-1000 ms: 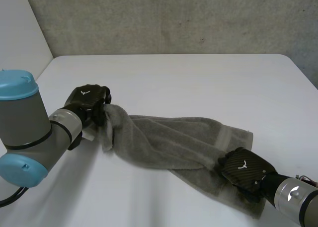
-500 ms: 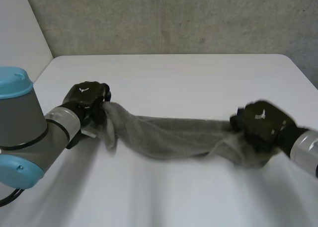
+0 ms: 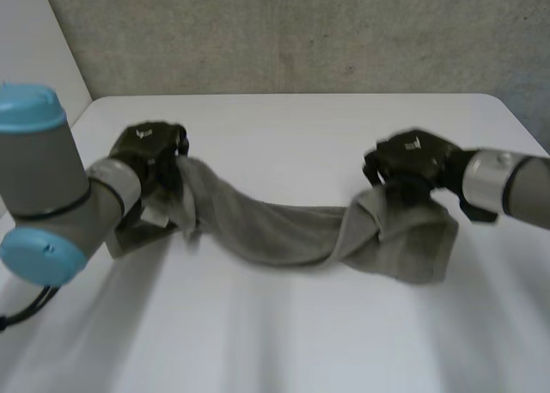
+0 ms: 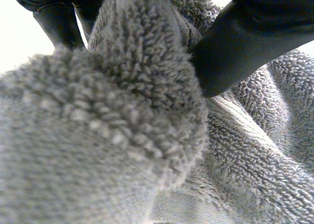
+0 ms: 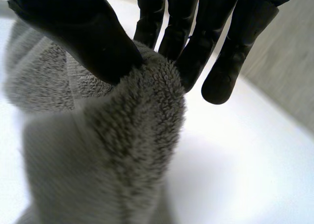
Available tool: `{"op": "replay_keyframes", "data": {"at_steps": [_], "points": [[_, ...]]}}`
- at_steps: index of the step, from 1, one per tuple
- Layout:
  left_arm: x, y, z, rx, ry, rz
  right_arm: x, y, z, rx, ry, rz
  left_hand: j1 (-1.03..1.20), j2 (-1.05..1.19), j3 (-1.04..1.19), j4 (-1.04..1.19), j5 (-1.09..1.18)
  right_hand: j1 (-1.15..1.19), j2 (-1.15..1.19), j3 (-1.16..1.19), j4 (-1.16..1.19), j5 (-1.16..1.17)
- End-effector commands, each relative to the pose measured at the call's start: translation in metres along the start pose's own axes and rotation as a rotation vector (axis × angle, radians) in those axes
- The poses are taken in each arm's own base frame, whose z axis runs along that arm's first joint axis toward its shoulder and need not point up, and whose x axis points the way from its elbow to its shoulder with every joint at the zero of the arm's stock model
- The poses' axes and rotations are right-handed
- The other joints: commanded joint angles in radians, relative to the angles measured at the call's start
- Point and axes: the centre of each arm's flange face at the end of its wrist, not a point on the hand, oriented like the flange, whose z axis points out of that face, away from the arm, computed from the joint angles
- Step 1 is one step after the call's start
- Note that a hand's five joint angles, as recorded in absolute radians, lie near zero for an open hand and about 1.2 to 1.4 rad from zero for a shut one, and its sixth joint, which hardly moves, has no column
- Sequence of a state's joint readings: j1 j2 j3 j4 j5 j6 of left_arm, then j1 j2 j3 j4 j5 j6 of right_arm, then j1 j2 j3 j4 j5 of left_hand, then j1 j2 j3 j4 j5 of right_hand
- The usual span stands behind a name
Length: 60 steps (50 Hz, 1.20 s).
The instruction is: Fold the towel.
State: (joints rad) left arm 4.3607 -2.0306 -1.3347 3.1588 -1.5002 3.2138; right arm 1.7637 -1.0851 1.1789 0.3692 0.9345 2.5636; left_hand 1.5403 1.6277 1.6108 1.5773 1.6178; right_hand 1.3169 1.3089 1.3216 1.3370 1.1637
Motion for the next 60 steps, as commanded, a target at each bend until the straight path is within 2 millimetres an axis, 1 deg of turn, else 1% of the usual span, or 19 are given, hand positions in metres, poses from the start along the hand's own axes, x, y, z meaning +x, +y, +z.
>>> {"op": "replay_keyframes", "data": {"at_steps": [1, 3, 4, 6, 10, 12, 15, 16, 18, 19, 21, 24, 26, 27, 31, 39, 47, 54, 60], "points": [[-0.014, -0.075, 0.015, 0.261, -0.057, -0.034, 0.033, -0.065, 0.009, 0.378, 0.192, -0.194, -0.144, -0.231, -0.215, -0.181, -0.396, 0.079, 0.087, 0.075, 0.059, 0.058], [-0.033, -0.122, 0.013, 0.45, -0.093, -0.135, 0.05, -0.102, -0.008, 0.57, 0.308, -0.167, -0.144, -0.231, -0.215, -0.181, -0.396, 0.079, 0.087, 0.075, 0.059, 0.058], [-0.033, -0.122, 0.013, 0.451, -0.093, -0.135, 0.051, -0.102, -0.008, 0.571, 0.308, -0.167, -0.144, -0.231, -0.215, -0.181, -0.396, 0.079, 0.087, 0.075, 0.059, 0.058], [-0.056, -0.158, 0.004, 0.59, -0.11, -0.249, 0.062, -0.125, -0.022, 0.71, 0.353, -0.082, -0.144, -0.231, -0.215, -0.181, -0.396, 0.079, 0.087, 0.075, 0.059, 0.058], [-0.069, -0.169, 0.005, 0.629, -0.103, -0.326, 0.066, -0.126, -0.027, 0.712, 0.319, 0.016, -0.144, -0.231, -0.215, -0.181, -0.396, 0.079, 0.087, 0.075, 0.059, 0.058], [-0.07, -0.164, 0.007, 0.597, -0.104, -0.335, 0.068, -0.117, -0.027, 0.665, 0.299, 0.04, -0.144, -0.231, -0.215, -0.181, -0.396, 0.079, 0.087, 0.075, 0.059, 0.058], [-0.067, -0.115, 0.023, 0.376, -0.124, -0.326, 0.044, -0.081, -0.014, 0.472, 0.148, 0.04, -0.144, -0.231, -0.215, -0.181, -0.396, 0.079, 0.087, 0.075, 0.059, 0.058], [-0.067, -0.115, 0.023, 0.375, -0.124, -0.326, 0.044, -0.081, -0.014, 0.471, 0.147, 0.04, -0.144, -0.231, -0.215, -0.181, -0.396, 0.079, 0.087, 0.075, 0.059, 0.058], [-0.06, -0.071, 0.028, 0.208, -0.107, -0.304, 0.024, -0.05, -0.006, 0.335, 0.057, 0.011, -0.144, -0.231, -0.215, -0.181, -0.396, 0.079, 0.087, 0.075, 0.059, 0.058], [-0.06, -0.071, 0.028, 0.208, -0.107, -0.303, 0.023, -0.05, -0.006, 0.334, 0.056, 0.01, -0.144, -0.231, -0.215, -0.181, -0.396, 0.079, 0.087, 0.075, 0.059, 0.058], [-0.05, -0.03, 0.027, 0.078, -0.06, -0.254, 0.006, -0.022, -0.003, 0.21, 0.006, -0.041, -0.144, -0.231, -0.215, -0.181, -0.396, 0.079, 0.087, 0.075, 0.059, 0.058], [-0.045, -0.01, 0.026, 0.023, -0.033, -0.224, -0.004, -0.007, -0.002, 0.144, -0.03, -0.062, -0.144, -0.231, -0.215, -0.181, -0.396, 0.079, 0.087, 0.075, 0.059, 0.058], [-0.037, 0.026, 0.019, -0.072, 0.014, -0.173, -0.023, 0.027, 0.002, 0.012, -0.116, -0.093, -0.144, -0.231, -0.215, -0.181, -0.396, 0.079, 0.087, 0.075, 0.059, 0.058], [-0.037, 0.026, 0.019, -0.072, 0.014, -0.173, -0.024, 0.028, 0.002, 0.011, -0.117, -0.093, -0.144, -0.231, -0.215, -0.181, -0.396, 0.079, 0.087, 0.075, 0.059, 0.058], [-0.026, 0.062, 0.006, -0.169, 0.088, -0.112, -0.037, 0.057, -0.001, -0.13, -0.187, -0.118, -0.144, -0.231, -0.215, -0.181, -0.396, 0.079, 0.087, 0.075, 0.059, 0.058], [-0.023, 0.073, -0.009, -0.22, 0.112, -0.092, -0.036, 0.06, -0.01, -0.17, -0.162, -0.098, -0.144, -0.231, -0.215, -0.181, -0.396, 0.079, 0.087, 0.075, 0.059, 0.058], [-0.032, 0.046, -0.018, -0.154, 0.084, -0.08, -0.031, 0.048, -0.019, -0.143, -0.101, -0.043, -0.144, -0.231, -0.215, -0.181, -0.396, 0.079, 0.087, 0.075, 0.059, 0.058], [-0.046, 0.038, -0.008, -0.119, 0.049, -0.075, -0.014, 0.049, -0.016, -0.116, -0.033, 0.047, -0.144, -0.231, -0.215, -0.181, -0.396, 0.079, 0.087, 0.075, 0.059, 0.058], [-0.052, 0.053, 0.022, -0.138, 0.038, -0.073, -0.012, 0.053, -0.008, -0.103, -0.019, 0.062, -0.144, -0.231, -0.215, -0.181, -0.396, 0.079, 0.087, 0.075, 0.059, 0.058]]}}
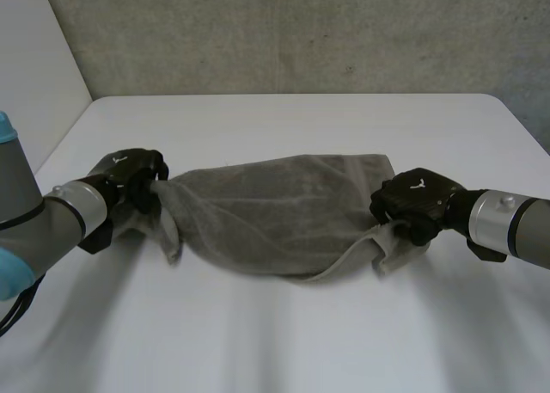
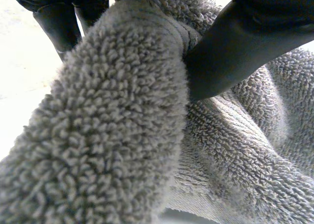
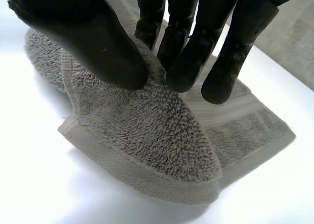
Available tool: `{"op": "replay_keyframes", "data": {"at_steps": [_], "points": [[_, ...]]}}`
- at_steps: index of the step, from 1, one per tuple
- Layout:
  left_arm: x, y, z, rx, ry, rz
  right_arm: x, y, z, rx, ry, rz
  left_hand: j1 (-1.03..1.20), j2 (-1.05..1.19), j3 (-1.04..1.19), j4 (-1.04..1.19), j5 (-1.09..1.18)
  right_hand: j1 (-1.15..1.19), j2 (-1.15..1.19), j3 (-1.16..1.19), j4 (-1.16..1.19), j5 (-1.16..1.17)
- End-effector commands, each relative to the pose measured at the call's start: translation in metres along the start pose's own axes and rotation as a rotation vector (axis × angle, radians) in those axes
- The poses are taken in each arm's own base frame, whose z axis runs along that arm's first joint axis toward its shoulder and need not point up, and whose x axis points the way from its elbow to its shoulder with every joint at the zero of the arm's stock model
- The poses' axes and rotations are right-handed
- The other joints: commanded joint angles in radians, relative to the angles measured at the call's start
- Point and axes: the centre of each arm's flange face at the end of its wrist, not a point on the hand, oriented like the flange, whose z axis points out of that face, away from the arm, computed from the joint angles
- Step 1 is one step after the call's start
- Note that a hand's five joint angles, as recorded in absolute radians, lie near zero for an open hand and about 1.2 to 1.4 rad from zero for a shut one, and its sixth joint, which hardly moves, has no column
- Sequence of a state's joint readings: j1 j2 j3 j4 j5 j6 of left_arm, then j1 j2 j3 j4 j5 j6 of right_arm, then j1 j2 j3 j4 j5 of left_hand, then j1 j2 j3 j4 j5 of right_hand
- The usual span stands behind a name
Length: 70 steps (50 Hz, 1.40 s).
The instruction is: Fold the towel.
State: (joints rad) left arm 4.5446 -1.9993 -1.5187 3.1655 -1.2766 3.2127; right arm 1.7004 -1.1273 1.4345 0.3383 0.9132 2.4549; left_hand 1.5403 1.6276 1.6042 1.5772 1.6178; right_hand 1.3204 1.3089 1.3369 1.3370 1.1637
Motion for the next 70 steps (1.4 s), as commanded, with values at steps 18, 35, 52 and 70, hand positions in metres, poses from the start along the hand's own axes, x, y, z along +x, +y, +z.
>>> {"op": "replay_keyframes", "data": {"at_steps": [18, 35, 52, 70], "points": [[-0.055, -0.023, 0.085, 0.114, -0.317, 0.083, 0.003, 0.016, 0.037, -0.04, 0.047, 0.023, -1.303, -1.39, -1.367, -1.34, -1.555, 0.076, 0.087, 0.059, 0.059, 0.058], [-0.018, -0.025, 0.023, 0.073, -0.222, 0.094, 0.001, 0.018, 0.038, -0.045, 0.04, 0.049, -1.216, -1.303, -1.28, -1.253, -1.468, 0.076, 0.087, 0.059, 0.059, 0.058], [0.023, 0.011, -0.062, 0.04, -0.109, 0.285, -0.01, 0.018, 0.04, -0.05, 0.013, 0.046, -0.992, -1.079, -1.056, -1.029, -1.244, 0.076, 0.087, 0.059, 0.059, 0.058], [0.04, 0.052, -0.022, 0.046, -0.05, 0.314, -0.018, 0.021, 0.041, -0.057, -0.008, 0.045, -1.142, -1.229, -1.206, -1.179, -1.394, 0.076, 0.087, 0.059, 0.059, 0.058]]}}
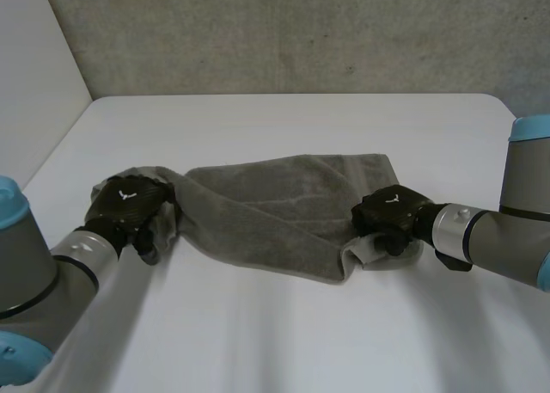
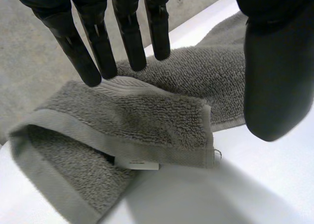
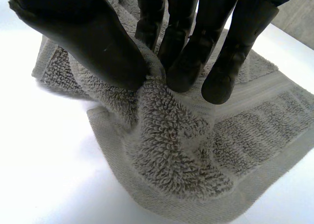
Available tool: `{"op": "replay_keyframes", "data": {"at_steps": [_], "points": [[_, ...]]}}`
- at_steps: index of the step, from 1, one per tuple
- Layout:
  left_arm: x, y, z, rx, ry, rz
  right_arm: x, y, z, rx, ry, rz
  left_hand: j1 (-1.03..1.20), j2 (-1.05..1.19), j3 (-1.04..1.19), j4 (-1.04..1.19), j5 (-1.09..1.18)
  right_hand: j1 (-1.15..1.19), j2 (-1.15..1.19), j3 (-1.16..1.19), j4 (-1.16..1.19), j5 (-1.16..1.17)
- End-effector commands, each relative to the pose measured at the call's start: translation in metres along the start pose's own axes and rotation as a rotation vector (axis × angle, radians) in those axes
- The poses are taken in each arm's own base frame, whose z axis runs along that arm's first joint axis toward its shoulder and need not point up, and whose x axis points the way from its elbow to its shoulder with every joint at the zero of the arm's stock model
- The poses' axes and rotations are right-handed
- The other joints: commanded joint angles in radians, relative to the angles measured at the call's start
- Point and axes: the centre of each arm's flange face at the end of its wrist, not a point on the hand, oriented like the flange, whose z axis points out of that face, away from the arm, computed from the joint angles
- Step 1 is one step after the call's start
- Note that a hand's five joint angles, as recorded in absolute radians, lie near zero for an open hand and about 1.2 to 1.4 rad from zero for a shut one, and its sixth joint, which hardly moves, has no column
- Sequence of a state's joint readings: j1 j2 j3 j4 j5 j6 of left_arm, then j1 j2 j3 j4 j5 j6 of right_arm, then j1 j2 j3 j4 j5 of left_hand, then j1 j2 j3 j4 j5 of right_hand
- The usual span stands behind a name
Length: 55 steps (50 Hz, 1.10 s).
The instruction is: Fold the towel.
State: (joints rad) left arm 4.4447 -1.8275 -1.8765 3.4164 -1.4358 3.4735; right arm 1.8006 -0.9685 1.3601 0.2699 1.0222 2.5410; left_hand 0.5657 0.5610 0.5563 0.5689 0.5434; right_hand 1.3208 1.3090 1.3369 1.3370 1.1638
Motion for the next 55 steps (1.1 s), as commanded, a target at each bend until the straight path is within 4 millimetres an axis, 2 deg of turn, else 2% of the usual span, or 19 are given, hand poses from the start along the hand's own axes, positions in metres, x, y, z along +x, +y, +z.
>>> {"op": "replay_keyframes", "data": {"at_steps": [1, 4, 9, 20, 31, 55], "points": [[0.018, 0.015, 0.026, 0.007, 0.037, 0.011, -0.002, 0.002, 0.0, -0.001, -0.003, 0.0, -0.164, -0.16, -0.155, -0.168, -0.317, 0.075, 0.087, 0.059, 0.059, 0.058], [0.021, 0.017, 0.029, 0.002, 0.044, 0.014, -0.001, 0.002, 0.0, -0.002, -0.002, 0.001, -0.158, -0.154, -0.149, -0.162, -0.311, 0.075, 0.087, 0.059, 0.059, 0.058], [0.02, 0.027, 0.046, -0.031, -0.003, 0.02, 0.0, 0.003, 0.0, -0.003, 0.0, 0.001, -0.129, -0.124, -0.12, -0.132, -0.281, 0.075, 0.087, 0.059, 0.059, 0.058], [0.013, 0.027, 0.073, -0.023, -0.062, 0.092, -0.001, 0.007, 0.004, -0.014, -0.008, 0.0, 0.018, 0.022, 0.027, 0.014, -0.135, 0.075, 0.087, 0.059, 0.059, 0.058], [0.009, 0.025, 0.075, -0.019, -0.082, 0.12, 0.0, 0.007, 0.004, -0.013, -0.006, -0.001, 0.097, 0.102, 0.106, 0.094, -0.055, 0.075, 0.087, 0.059, 0.059, 0.058], [-0.008, 0.026, 0.078, -0.028, -0.121, 0.125, 0.004, 0.009, 0.005, -0.013, 0.009, -0.006, 0.053, 0.058, 0.062, 0.05, -0.099, 0.075, 0.087, 0.059, 0.059, 0.058]]}}
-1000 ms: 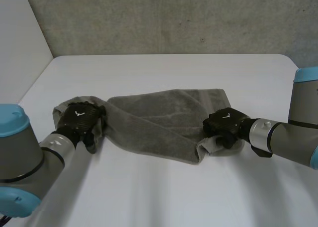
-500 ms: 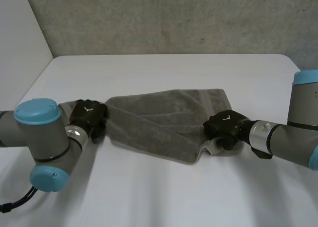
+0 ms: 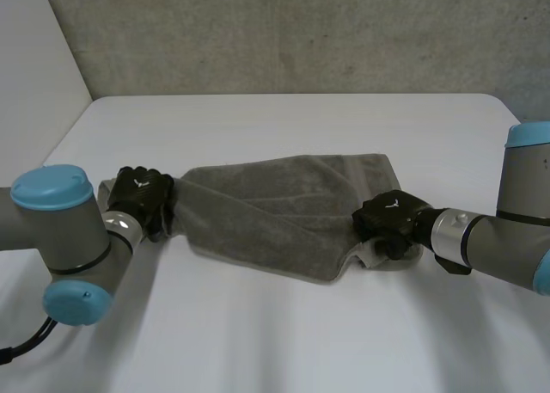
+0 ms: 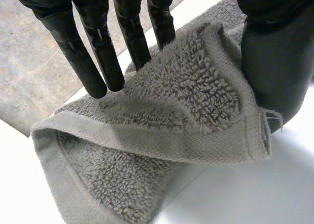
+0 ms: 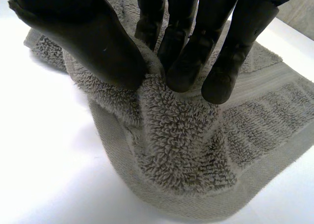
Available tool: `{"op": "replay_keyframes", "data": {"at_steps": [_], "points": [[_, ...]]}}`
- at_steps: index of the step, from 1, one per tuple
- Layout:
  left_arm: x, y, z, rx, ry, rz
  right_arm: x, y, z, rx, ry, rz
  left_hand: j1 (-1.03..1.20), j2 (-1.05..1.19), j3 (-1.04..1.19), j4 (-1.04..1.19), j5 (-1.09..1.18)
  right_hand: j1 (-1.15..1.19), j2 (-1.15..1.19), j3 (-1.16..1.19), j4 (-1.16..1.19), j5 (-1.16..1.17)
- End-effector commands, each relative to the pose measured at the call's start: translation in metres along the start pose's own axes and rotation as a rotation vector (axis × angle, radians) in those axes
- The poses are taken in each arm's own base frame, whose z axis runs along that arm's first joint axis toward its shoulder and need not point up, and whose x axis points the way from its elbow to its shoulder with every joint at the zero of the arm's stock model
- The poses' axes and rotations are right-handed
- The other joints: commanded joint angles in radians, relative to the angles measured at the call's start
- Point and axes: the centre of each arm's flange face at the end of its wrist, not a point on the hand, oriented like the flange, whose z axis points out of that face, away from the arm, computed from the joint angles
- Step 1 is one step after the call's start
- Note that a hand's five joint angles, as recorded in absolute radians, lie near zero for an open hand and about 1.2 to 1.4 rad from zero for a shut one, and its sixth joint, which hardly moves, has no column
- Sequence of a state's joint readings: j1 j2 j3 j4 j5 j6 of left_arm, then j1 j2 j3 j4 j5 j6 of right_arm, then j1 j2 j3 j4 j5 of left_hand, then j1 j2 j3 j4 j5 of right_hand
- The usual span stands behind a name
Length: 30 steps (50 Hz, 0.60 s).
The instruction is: Fold the towel.
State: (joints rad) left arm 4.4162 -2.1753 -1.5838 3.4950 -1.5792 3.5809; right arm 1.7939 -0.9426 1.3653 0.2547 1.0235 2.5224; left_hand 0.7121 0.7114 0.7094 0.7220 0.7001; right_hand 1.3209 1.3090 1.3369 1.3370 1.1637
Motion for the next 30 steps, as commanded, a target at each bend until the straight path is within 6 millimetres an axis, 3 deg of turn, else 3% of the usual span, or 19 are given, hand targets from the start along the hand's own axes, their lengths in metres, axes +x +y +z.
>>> {"op": "replay_keyframes", "data": {"at_steps": [1, 7, 9, 10, 13, 18, 20, 22, 23, 30], "points": [[-0.003, 0.002, 0.0, -0.005, -0.005, 0.009, 0.003, 0.0, 0.0, 0.0, 0.011, 0.001, -0.093, -0.093, -0.091, -0.103, -0.256, 0.075, 0.087, 0.059, 0.059, 0.058], [-0.003, 0.0, 0.001, -0.001, -0.005, 0.02, 0.002, 0.001, 0.0, -0.005, 0.015, 0.0, 0.091, 0.092, 0.094, 0.082, -0.071, 0.075, 0.087, 0.059, 0.059, 0.058], [-0.004, -0.002, 0.001, 0.005, -0.008, 0.02, 0.001, 0.001, 0.0, -0.008, 0.012, 0.002, 0.404, 0.405, 0.407, 0.394, 0.242, 0.075, 0.087, 0.059, 0.059, 0.058], [-0.004, -0.002, 0.001, 0.005, -0.008, 0.02, 0.001, 0.001, 0.0, -0.008, 0.012, 0.002, 0.406, 0.406, 0.408, 0.396, 0.243, 0.075, 0.087, 0.059, 0.059, 0.058], [-0.008, -0.007, 0.0, 0.02, -0.019, 0.019, 0.002, 0.0, -0.001, -0.007, 0.016, 0.005, 0.683, 0.684, 0.686, 0.673, 0.52, 0.075, 0.087, 0.059, 0.059, 0.058], [-0.02, -0.024, -0.008, 0.06, -0.048, 0.015, 0.009, -0.015, -0.01, 0.021, 0.049, -0.006, 0.684, 0.685, 0.687, 0.674, 0.522, 0.075, 0.087, 0.059, 0.059, 0.058], [-0.026, -0.029, -0.01, 0.075, -0.064, 0.012, 0.013, -0.025, -0.019, 0.044, 0.069, -0.018, 0.684, 0.685, 0.687, 0.674, 0.522, 0.075, 0.087, 0.059, 0.059, 0.058], [-0.036, -0.04, -0.02, 0.099, -0.087, 0.008, 0.016, -0.049, -0.04, 0.091, 0.096, -0.046, 0.684, 0.685, 0.687, 0.674, 0.522, 0.075, 0.087, 0.059, 0.059, 0.058], [-0.037, -0.04, -0.02, 0.1, -0.087, 0.008, 0.016, -0.049, -0.04, 0.092, 0.096, -0.046, 0.684, 0.685, 0.687, 0.674, 0.522, 0.075, 0.087, 0.059, 0.059, 0.058], [-0.063, -0.095, -0.064, 0.255, -0.153, 0.002, 0.036, -0.094, -0.093, 0.158, 0.187, -0.07, 0.684, 0.685, 0.687, 0.674, 0.522, 0.075, 0.087, 0.059, 0.059, 0.058]]}}
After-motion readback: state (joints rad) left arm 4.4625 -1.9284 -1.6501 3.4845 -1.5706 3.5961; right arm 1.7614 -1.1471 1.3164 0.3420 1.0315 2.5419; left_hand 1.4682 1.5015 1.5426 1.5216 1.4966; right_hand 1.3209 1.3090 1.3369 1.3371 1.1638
